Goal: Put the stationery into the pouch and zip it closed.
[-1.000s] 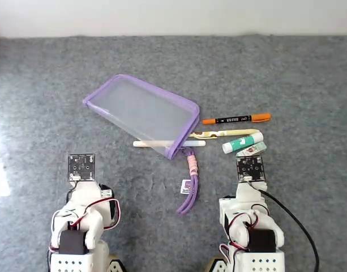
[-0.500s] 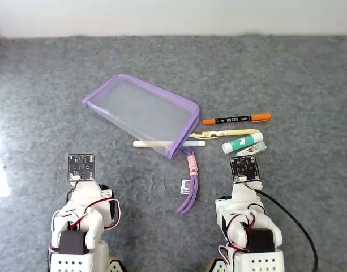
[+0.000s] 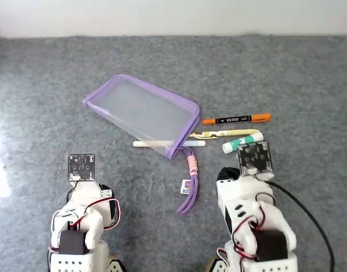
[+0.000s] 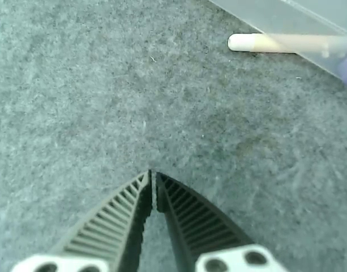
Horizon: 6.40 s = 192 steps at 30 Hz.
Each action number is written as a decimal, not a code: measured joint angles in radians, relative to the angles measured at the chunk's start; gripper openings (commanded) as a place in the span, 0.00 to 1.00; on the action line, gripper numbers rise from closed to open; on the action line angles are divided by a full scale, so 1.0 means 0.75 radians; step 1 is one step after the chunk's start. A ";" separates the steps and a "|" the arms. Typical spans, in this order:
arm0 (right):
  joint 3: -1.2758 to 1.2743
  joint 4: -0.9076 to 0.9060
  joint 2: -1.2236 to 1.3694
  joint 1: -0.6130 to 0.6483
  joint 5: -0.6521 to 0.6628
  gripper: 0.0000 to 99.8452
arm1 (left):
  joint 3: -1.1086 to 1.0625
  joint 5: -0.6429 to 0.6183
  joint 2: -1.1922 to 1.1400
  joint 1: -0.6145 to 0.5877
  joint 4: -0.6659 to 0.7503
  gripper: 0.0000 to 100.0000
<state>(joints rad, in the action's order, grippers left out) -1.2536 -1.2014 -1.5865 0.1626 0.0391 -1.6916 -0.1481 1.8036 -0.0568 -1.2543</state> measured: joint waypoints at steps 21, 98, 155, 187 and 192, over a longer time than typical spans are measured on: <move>0.884 0.194 1.770 0.235 0.072 0.20 | 0.000 0.000 0.000 0.000 0.000 0.01; 1.716 -0.513 1.763 0.642 0.008 0.01 | 0.000 0.004 0.000 0.106 0.004 0.02; 1.600 -0.370 1.618 0.743 0.004 0.01 | 0.577 -0.149 -0.438 0.258 0.513 0.28; 1.600 -0.409 1.518 0.818 0.068 0.01 | 0.466 -0.094 -0.436 0.270 0.516 0.10; 1.600 -0.409 1.518 0.818 0.078 0.01 | 0.466 -0.094 -0.436 0.272 0.528 0.10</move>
<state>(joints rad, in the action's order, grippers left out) -0.0537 -1.5083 -0.4480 0.7764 0.0974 -1.3418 -0.2186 1.4768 0.1473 -0.8585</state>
